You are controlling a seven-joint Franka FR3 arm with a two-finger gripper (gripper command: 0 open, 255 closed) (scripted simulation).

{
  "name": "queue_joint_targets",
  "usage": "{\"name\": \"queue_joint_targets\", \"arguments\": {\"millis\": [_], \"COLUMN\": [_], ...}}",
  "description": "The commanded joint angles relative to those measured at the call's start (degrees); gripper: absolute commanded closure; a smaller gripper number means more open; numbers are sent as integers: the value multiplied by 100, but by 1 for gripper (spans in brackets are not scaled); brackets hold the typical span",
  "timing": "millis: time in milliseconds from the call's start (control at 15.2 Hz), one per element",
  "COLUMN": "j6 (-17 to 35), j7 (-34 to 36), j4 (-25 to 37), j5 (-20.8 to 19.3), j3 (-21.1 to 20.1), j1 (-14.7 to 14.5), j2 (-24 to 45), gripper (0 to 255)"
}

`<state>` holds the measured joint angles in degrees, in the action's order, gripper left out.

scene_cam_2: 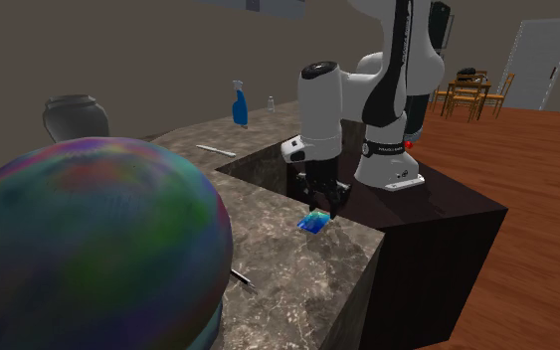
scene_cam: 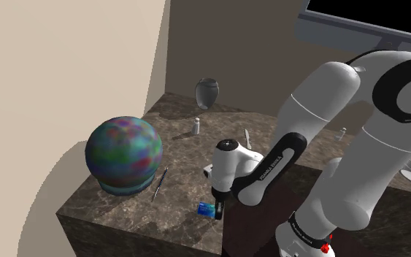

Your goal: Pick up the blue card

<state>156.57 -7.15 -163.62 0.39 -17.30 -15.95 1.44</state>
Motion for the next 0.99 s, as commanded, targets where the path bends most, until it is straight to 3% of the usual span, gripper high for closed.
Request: {"name": "queue_joint_targets", "arguments": {"millis": [0, 462, 924], "j6": [-181, -980, -1575], "j7": [-113, -413, -525], "j4": [-24, -39, 6], "j5": [167, 599, 749], "j3": [-36, -26, 32], "j1": [-14, -130, -207], "j2": [-209, -1046, -1604], "gripper": [255, 255, 255]}}
